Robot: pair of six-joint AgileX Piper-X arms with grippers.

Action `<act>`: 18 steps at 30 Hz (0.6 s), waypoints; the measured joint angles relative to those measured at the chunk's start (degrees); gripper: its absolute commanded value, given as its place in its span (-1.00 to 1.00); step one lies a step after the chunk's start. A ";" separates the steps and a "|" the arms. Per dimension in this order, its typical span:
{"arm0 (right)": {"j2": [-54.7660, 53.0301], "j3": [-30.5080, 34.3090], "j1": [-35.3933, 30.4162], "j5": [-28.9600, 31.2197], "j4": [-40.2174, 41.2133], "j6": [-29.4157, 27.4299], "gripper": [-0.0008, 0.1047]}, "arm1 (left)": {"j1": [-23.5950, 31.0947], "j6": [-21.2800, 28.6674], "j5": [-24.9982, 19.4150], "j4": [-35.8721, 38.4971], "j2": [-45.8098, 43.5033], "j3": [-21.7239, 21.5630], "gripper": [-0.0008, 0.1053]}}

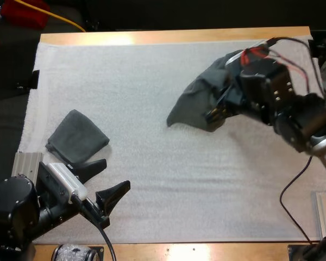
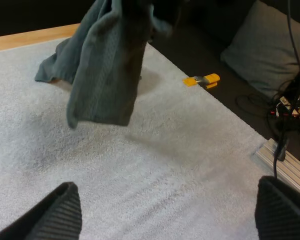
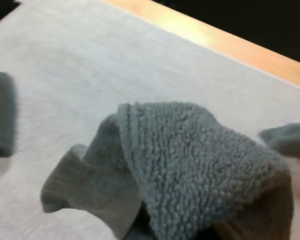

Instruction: Pick towel from pile, fold and stack

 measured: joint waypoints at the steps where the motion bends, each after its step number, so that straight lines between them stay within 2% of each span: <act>1: 0.00 0.00 0.91 0.06 0.20 0.19 -0.96 | 0.00 0.00 0.00 0.00 0.00 0.00 0.33; 11: 1.50 -0.05 10.66 0.05 0.69 4.56 -0.96 | 0.00 0.00 0.00 0.00 0.00 0.00 0.33; 18: 5.26 -0.05 16.01 0.05 0.69 4.90 -0.96 | 0.00 0.00 0.00 0.00 0.00 0.00 0.33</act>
